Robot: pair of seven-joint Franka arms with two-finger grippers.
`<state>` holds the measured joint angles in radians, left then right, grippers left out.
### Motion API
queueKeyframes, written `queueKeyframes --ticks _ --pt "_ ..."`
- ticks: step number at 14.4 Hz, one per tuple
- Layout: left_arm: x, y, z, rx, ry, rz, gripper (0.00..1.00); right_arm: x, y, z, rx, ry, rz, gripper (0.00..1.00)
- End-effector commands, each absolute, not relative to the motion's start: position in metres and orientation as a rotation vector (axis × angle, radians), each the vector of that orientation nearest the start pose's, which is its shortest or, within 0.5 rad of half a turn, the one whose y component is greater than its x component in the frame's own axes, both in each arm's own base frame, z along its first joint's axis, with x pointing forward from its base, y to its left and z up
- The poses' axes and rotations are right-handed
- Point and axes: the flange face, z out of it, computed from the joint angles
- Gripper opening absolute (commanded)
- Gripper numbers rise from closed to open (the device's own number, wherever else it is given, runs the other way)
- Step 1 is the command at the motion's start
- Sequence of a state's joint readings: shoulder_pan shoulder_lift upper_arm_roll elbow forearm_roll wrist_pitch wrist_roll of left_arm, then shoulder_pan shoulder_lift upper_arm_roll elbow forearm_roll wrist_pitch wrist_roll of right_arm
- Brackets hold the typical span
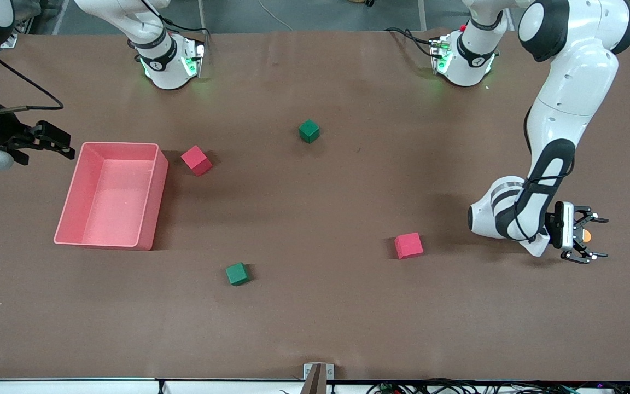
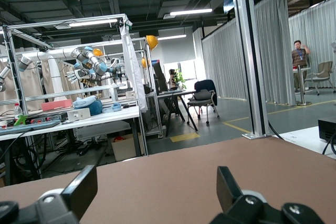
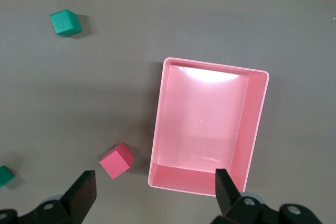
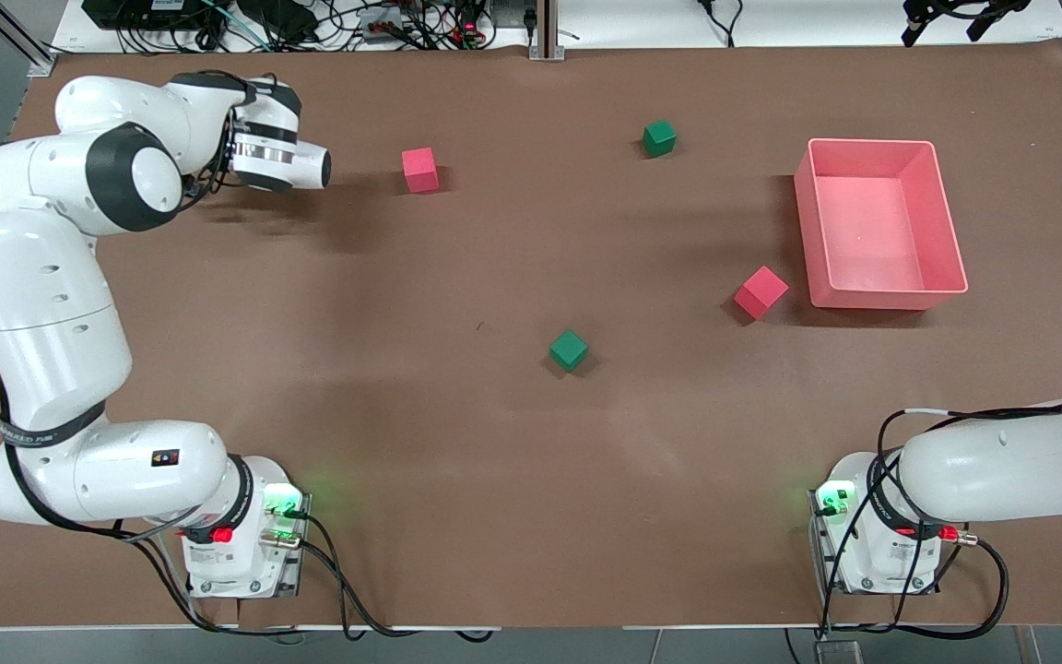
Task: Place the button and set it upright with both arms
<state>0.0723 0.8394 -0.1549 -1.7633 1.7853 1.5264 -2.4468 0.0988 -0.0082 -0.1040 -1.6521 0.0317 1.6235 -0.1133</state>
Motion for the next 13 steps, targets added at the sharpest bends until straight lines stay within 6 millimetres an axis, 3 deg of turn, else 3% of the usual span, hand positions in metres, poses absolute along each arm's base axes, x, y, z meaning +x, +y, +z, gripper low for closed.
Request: queueKeyframes --ticks 1,3,8,13 --pt "0.633 0.062 0.164 -1.429 -1.003 -1.22 1.0 0.559 -0.002 0.592 -3.102 -0.17 0.032 1.0" --pt "0.639 0.056 0.187 -1.486 -1.024 -1.171 1.0 0.56 -0.002 0.593 -3.103 -0.168 0.02 1.0" --pt "0.657 0.035 0.271 -1.707 -1.061 -0.987 1.0 0.56 -0.004 0.591 -3.103 -0.163 0.023 1.0" --pt "0.671 0.014 0.33 -1.932 -1.091 -0.754 1.0 0.56 -0.002 0.592 -3.103 -0.168 0.018 1.0"
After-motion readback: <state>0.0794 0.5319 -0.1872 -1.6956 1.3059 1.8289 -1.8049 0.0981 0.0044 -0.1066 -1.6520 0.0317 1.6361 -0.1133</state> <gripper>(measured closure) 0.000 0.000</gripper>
